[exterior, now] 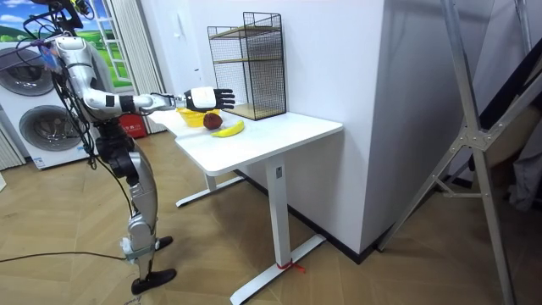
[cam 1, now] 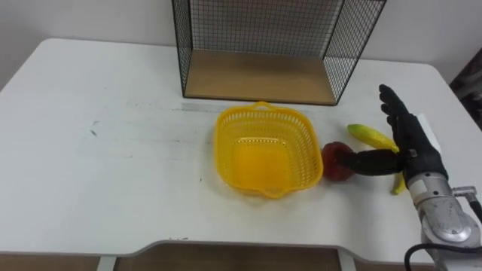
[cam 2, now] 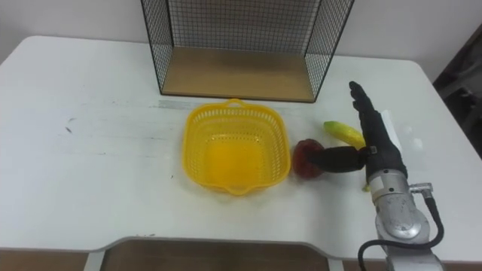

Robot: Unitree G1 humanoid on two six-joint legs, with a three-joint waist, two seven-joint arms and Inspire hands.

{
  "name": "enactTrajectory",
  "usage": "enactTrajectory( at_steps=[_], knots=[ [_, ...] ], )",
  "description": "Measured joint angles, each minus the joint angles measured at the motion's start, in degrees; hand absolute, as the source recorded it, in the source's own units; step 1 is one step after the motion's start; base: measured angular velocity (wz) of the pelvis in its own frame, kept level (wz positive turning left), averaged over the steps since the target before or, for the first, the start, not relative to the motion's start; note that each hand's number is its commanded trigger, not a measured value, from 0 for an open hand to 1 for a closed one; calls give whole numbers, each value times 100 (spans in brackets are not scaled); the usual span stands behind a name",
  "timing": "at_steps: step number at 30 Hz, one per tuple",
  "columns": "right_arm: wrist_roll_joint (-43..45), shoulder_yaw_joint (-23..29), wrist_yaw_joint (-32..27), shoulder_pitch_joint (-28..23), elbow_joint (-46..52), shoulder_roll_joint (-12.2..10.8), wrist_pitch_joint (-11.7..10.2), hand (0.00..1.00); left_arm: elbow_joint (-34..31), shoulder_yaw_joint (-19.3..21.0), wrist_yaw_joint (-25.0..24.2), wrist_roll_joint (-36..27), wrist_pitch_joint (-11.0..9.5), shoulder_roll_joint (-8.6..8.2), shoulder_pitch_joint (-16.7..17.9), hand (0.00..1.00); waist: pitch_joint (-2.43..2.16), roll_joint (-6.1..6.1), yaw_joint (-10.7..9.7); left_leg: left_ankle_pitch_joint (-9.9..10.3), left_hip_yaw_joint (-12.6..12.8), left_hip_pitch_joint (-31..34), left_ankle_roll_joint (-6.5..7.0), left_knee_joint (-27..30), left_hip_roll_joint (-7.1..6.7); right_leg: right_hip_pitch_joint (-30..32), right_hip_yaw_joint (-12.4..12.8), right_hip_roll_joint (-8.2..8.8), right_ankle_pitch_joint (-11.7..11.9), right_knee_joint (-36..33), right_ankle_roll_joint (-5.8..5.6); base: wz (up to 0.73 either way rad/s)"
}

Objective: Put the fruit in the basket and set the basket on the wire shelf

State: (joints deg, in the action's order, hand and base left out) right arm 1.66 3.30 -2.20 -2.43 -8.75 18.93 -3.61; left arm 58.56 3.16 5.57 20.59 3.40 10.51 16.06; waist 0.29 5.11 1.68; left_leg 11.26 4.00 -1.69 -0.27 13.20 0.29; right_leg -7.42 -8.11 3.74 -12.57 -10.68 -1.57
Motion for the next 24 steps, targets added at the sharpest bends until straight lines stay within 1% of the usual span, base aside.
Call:
enactTrajectory(
  at_steps=[8, 24],
  knots=[
    [-27, 0, 206, -15, 2, 0, 0, 0, 6, 0, -1, 2, 28, 1, 31, 0, -1, 0, 8, 0, 0, -10, 0, -1, 0, 0, 0, 1, 0, -1, 0, 0],
    [-14, -30, 377, -48, 3, 0, 0, 0, 5, 0, -6, 1, 32, 3, 43, 0, -6, -12, 19, 0, 0, -6, 0, 14, 2, 5, 0, 0, 0, -1, 1, 0]
  ],
)
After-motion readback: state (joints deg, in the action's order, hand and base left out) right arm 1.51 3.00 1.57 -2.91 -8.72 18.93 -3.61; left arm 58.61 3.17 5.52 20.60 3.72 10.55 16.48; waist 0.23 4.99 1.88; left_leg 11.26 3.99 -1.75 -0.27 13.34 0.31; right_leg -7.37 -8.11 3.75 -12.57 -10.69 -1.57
